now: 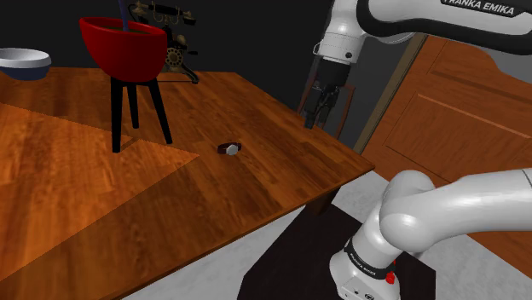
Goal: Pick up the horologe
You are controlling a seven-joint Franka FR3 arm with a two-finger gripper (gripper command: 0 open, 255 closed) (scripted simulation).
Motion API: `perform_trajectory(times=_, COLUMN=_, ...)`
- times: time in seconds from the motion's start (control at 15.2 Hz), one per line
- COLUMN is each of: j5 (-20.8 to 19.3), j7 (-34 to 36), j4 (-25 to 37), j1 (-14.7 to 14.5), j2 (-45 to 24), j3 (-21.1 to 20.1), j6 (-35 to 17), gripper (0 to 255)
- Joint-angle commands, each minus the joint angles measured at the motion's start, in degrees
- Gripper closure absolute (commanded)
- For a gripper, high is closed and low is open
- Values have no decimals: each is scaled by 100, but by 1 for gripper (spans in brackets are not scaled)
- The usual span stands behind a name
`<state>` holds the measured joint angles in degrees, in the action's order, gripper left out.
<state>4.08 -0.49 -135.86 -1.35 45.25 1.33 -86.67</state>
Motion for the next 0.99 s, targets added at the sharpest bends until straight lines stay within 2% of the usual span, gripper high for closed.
perform_trajectory(times=0.0, j5=0, j7=0, j4=0, j1=0, j2=0, j3=0, j6=0, gripper=0)
perform_trajectory(times=0.46, j5=573, j7=400, j4=398, j1=-222, j2=-1273, j3=-319, j6=-839, gripper=0)
perform_trajectory(times=0.92, j5=1023, j7=717, j4=1140, j1=-417, j2=-2653, j3=-583, j6=-1487, gripper=0)
